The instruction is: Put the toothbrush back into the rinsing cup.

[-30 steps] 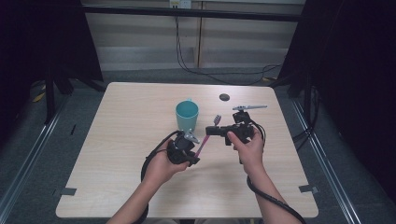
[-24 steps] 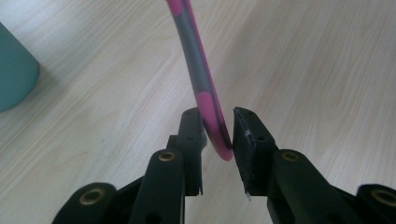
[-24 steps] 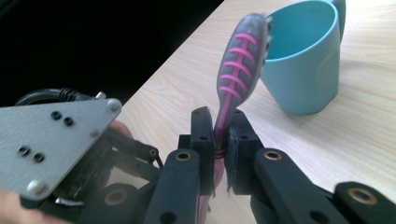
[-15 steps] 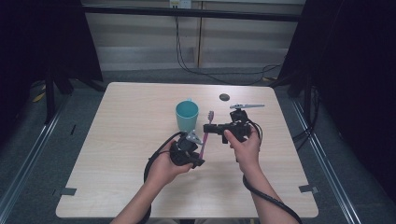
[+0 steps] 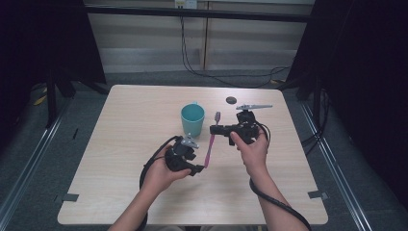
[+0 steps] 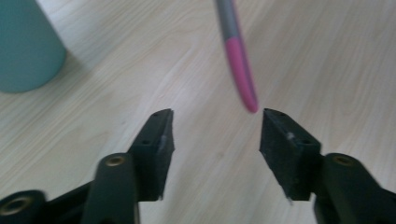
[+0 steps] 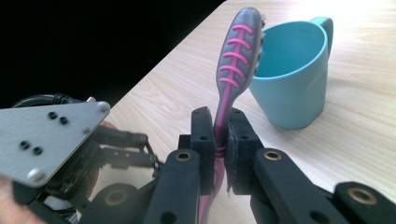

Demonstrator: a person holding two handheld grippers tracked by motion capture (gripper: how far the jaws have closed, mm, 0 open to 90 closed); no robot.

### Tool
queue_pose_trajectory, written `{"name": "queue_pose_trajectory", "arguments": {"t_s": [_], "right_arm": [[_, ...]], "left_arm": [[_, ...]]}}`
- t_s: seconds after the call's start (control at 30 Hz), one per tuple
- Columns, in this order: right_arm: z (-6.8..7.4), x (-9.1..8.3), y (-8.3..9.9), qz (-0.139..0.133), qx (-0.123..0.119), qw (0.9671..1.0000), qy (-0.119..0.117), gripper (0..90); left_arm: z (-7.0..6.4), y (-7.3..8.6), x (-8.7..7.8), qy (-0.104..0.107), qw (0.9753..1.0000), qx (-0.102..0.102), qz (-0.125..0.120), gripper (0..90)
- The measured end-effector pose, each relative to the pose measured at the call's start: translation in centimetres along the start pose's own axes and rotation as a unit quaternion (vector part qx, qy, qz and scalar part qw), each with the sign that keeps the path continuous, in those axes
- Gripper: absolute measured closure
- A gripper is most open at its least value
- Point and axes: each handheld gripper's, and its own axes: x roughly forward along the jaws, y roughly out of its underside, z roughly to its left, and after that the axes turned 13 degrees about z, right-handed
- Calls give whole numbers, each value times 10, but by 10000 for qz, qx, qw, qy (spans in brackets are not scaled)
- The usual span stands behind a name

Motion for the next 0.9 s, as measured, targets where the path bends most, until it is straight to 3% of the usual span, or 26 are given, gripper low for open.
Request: {"name": "queue_pose_trajectory", "arguments": {"t_s": [0.17,0.6,0.9], "right_arm": [[1,-2,-3,17,-45,10000,70,839],[-2,-9,-10,-77,-121,9994,328,838],[-3,-11,-20,-85,-196,9982,558,838]], "left_arm": [[6,9,-4,-135,9999,-20,-50,364],[22,38,-6,-74,9999,-64,-128,295],[28,54,-8,-177,9998,-65,-116,255]]}}
